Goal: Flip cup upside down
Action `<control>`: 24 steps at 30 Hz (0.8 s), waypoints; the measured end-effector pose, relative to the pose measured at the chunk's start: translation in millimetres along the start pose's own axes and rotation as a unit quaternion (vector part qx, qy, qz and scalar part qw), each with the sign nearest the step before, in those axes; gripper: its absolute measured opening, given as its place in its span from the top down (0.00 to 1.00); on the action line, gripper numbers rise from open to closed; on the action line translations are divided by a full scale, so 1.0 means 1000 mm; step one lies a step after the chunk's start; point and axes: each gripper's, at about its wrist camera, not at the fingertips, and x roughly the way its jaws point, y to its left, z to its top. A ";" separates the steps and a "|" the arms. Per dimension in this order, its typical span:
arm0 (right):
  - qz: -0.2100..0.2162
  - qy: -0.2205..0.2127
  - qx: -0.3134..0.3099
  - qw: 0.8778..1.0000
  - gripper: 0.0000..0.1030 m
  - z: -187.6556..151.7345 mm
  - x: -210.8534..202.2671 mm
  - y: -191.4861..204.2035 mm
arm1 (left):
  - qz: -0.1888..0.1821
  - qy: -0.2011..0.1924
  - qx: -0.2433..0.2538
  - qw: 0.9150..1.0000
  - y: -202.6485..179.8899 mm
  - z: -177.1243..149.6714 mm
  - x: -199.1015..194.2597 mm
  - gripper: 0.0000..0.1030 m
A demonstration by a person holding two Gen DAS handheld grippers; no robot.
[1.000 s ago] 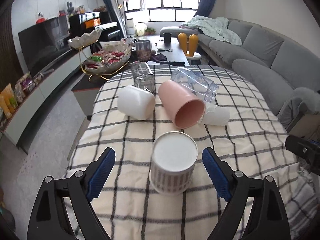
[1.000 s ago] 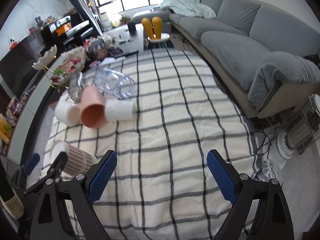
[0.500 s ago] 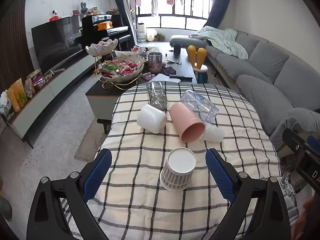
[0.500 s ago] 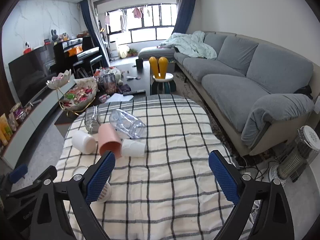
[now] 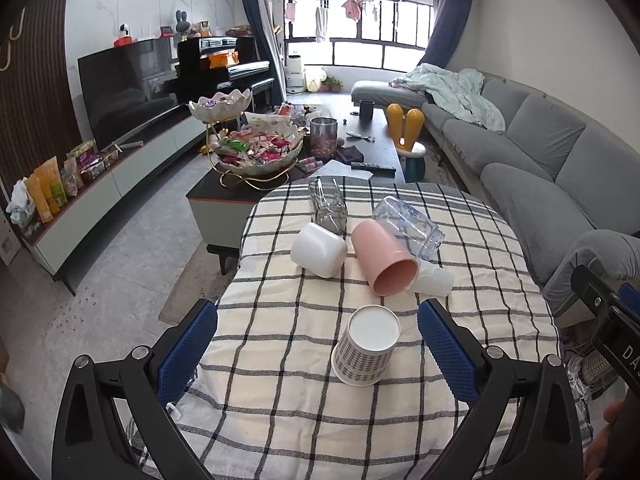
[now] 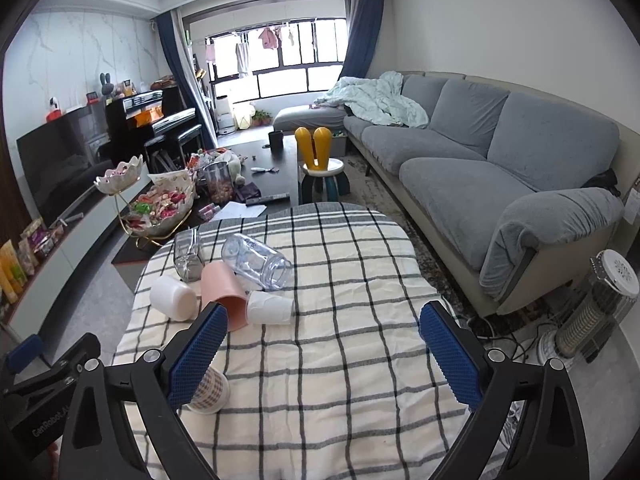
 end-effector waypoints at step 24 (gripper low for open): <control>0.000 -0.004 -0.001 1.000 0.06 0.000 -0.005 0.004 | 0.005 -0.006 -0.006 1.000 0.004 0.001 -0.003 0.00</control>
